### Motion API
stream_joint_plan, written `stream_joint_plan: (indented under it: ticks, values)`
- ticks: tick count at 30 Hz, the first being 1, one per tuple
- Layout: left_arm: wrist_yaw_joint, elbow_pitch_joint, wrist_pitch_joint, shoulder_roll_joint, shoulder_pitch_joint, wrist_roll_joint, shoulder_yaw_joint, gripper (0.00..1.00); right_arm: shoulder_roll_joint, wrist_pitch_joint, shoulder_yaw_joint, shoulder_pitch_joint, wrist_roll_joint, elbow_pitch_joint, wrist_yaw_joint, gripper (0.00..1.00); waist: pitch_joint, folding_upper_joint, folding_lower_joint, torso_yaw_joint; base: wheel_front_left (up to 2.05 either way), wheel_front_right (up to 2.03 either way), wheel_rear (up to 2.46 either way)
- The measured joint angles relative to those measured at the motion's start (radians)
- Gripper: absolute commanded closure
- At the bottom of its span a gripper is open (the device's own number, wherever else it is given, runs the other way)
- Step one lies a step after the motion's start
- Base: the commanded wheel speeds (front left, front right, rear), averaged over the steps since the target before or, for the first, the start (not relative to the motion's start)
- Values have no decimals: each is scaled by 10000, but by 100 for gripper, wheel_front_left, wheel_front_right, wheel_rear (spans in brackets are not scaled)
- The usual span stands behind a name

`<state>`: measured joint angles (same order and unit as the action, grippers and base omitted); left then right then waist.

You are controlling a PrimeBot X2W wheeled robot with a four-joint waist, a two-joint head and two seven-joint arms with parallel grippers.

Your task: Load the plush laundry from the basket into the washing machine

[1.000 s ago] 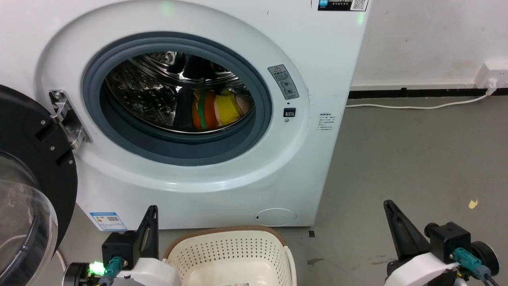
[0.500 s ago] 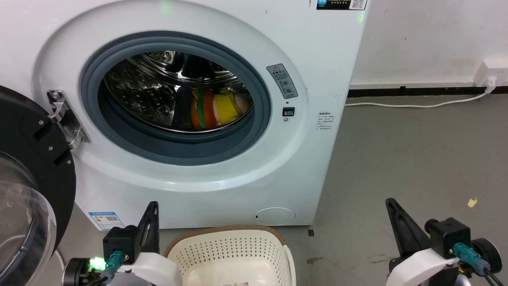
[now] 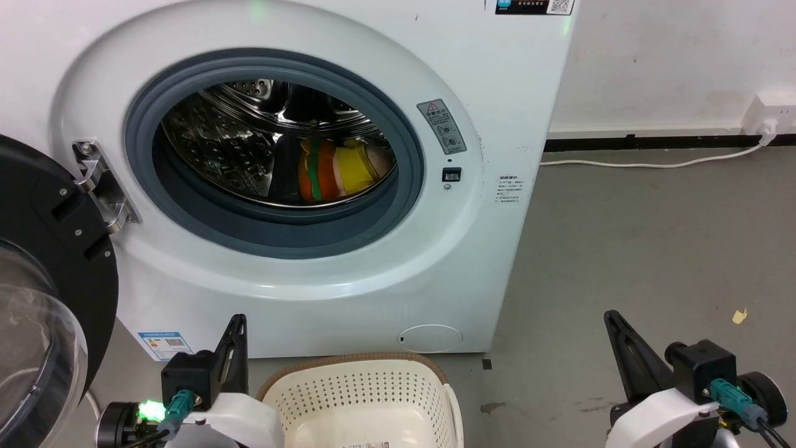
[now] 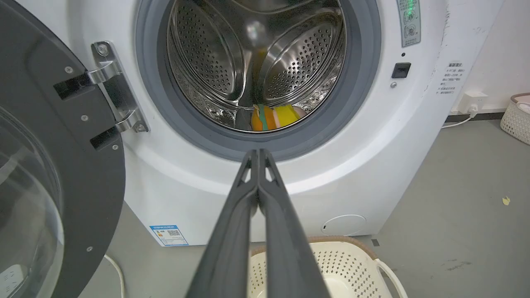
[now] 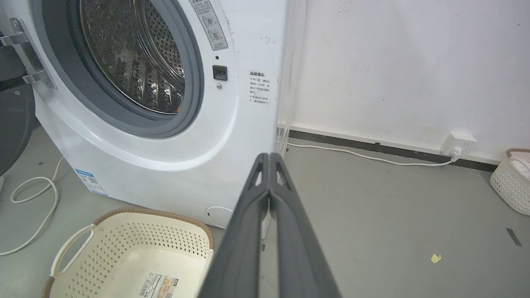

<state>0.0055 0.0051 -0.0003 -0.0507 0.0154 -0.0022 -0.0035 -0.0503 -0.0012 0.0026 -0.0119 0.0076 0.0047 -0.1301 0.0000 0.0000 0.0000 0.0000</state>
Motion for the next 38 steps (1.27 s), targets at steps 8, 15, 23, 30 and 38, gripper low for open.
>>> stream_joint_plan:
  ticks: [8,15,23,30,38]
  values:
    - [0,-2,0,2,0,2,2,100,0,0,-2,0,0,0,0,100,0,0,1,0,0,0,0]
    - [0,-2,0,2,0,4,4,100,0,0,0,1,0,-2,0,100,0,0,0,0,0,0,0]
    - [0,-2,0,2,0,4,6,100,0,0,-2,1,0,-2,0,100,0,0,1,0,0,0,0]
    - [0,-2,0,2,0,4,6,100,0,0,0,1,0,-2,0,100,0,0,1,0,0,0,0]
    - [0,-4,0,2,0,4,6,100,0,0,-2,1,0,-2,0,100,0,0,1,0,0,0,0]
